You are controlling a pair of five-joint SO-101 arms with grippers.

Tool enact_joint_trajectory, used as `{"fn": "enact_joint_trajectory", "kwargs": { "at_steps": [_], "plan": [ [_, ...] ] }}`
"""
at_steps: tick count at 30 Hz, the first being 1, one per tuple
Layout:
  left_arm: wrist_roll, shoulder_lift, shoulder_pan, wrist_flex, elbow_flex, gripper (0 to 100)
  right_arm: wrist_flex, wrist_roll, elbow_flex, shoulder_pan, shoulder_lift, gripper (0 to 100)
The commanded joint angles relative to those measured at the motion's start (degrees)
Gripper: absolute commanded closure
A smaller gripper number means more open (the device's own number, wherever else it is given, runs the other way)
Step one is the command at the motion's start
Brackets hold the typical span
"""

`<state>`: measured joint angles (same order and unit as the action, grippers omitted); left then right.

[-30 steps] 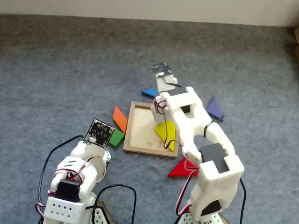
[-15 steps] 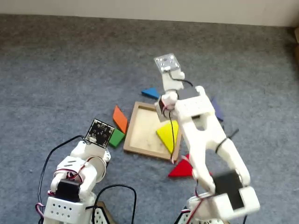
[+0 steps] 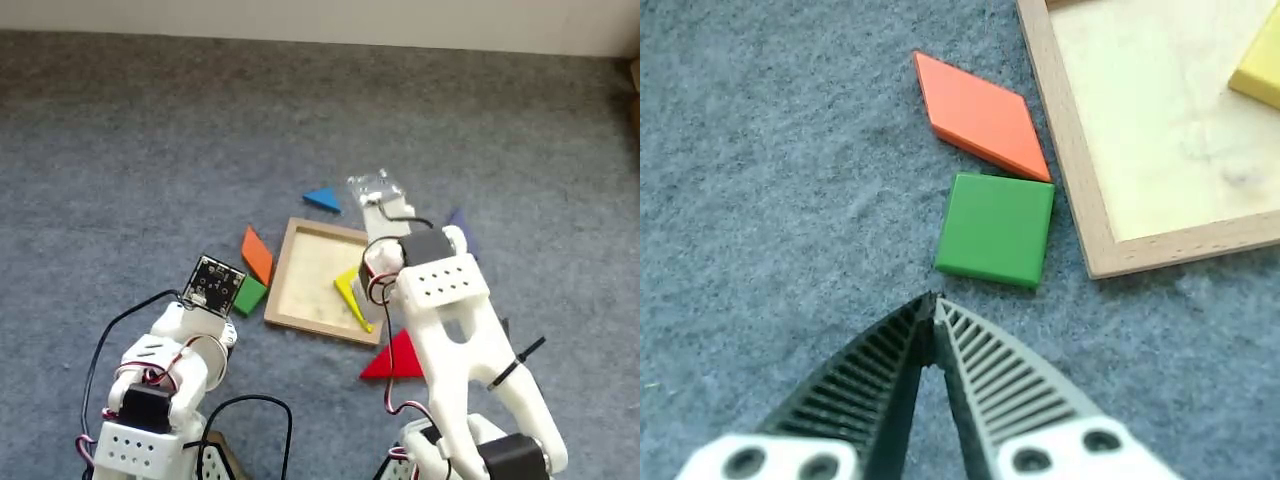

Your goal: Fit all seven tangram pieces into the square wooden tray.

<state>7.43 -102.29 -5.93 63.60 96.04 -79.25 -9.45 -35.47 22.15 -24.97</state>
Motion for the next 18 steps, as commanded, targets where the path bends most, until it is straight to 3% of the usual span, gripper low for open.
{"fn": "enact_joint_trajectory", "kwargs": {
  "at_steps": [1,10,18],
  "plan": [
    [-0.26,-0.92,0.13,0.26,1.10,99,-4.09,-9.67,-1.80,-0.48,-2.51,68.0],
    [-0.26,-0.92,0.13,0.26,1.10,99,-1.01,-27.78,-12.44,-0.31,-2.51,67.8],
    [-0.26,-0.92,0.13,0.26,1.10,99,10.86,-33.85,-22.99,-0.31,-2.42,67.8]
  ]
}}
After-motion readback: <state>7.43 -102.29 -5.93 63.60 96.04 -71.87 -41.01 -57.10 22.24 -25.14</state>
